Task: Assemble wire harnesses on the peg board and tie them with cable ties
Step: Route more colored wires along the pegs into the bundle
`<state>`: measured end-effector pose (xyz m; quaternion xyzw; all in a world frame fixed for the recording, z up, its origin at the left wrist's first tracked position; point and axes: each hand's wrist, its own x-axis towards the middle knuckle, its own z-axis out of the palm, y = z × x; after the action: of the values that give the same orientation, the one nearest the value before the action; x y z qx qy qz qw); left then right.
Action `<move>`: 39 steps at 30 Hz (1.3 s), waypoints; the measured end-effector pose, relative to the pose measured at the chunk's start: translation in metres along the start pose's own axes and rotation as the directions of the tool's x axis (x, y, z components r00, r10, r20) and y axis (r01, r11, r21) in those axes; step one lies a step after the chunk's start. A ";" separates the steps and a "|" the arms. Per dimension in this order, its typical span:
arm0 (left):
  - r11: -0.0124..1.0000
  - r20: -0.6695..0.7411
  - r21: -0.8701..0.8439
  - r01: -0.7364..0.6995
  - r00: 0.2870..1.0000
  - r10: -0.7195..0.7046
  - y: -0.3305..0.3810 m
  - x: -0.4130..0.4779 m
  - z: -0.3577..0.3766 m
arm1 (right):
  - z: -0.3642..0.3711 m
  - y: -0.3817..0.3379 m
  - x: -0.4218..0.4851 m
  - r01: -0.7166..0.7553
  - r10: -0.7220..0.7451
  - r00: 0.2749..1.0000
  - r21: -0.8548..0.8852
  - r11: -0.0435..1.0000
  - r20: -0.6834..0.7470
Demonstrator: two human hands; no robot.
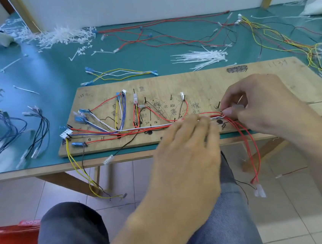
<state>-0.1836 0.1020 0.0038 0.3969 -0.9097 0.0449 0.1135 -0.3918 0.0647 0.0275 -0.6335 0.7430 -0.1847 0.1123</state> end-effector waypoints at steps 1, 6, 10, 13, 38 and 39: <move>1.000 0.026 0.006 -0.018 1.000 0.017 0.004 0.009 0.005 | 0.001 0.000 0.001 0.013 -0.013 1.000 -0.001 1.000 0.000; 1.000 0.070 -0.011 -0.012 0.997 0.013 0.004 0.028 0.027 | 0.001 0.000 0.005 0.116 -0.116 0.993 -0.008 0.993 -0.038; 0.998 0.014 -0.061 -0.006 1.000 0.007 0.003 0.028 0.032 | -0.003 0.007 0.006 0.259 -0.257 0.964 0.021 0.966 -0.066; 0.997 -0.006 -0.078 -0.012 1.000 0.011 0.003 0.029 0.032 | -0.003 0.011 0.014 0.390 -0.388 0.920 0.027 0.920 -0.063; 0.990 0.059 0.028 -0.142 0.988 0.140 -0.005 0.031 0.033 | 0.023 0.017 0.001 0.122 -0.093 0.967 0.110 0.986 -0.239; 0.989 0.054 0.050 -0.140 0.989 0.137 -0.006 0.031 0.033 | 0.023 0.014 -0.001 0.122 -0.095 0.964 0.095 0.988 -0.248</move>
<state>-0.2059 0.0701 -0.0208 0.3369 -0.9361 0.0669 0.0762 -0.3951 0.0645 0.0010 -0.6386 0.7041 -0.3072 0.0450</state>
